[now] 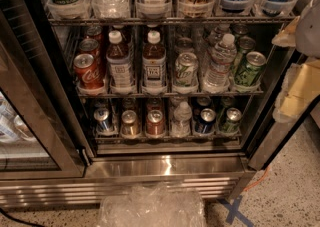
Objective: Pick green can from middle shelf of fridge
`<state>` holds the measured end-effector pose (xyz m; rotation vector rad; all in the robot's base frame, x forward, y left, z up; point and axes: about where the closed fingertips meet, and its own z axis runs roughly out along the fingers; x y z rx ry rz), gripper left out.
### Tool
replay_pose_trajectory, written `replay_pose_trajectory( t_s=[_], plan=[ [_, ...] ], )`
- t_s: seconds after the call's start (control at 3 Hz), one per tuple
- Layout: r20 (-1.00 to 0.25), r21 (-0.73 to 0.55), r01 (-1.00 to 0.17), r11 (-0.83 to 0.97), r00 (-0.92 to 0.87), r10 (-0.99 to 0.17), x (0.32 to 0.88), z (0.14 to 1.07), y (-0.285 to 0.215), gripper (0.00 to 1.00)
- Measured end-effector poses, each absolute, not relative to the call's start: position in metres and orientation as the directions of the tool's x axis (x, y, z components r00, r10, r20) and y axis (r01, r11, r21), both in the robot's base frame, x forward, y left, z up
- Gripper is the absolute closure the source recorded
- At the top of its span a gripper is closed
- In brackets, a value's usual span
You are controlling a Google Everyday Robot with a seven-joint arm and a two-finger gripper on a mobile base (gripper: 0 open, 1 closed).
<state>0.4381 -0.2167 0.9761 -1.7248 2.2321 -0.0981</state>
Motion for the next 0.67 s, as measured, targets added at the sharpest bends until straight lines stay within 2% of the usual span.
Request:
replay_pose_trajectory(
  t_s=[0.33, 0.67],
  plan=[
    [-0.207, -0.245, -0.931, 0.270, -0.222, -0.953, 0.4381, 0.9761, -0.2166, 0.00],
    [-0.274, -0.229, -0.921, 0.317, -0.251, -0.928, 0.4380, 0.9668, -0.2098, 0.00]
  ],
)
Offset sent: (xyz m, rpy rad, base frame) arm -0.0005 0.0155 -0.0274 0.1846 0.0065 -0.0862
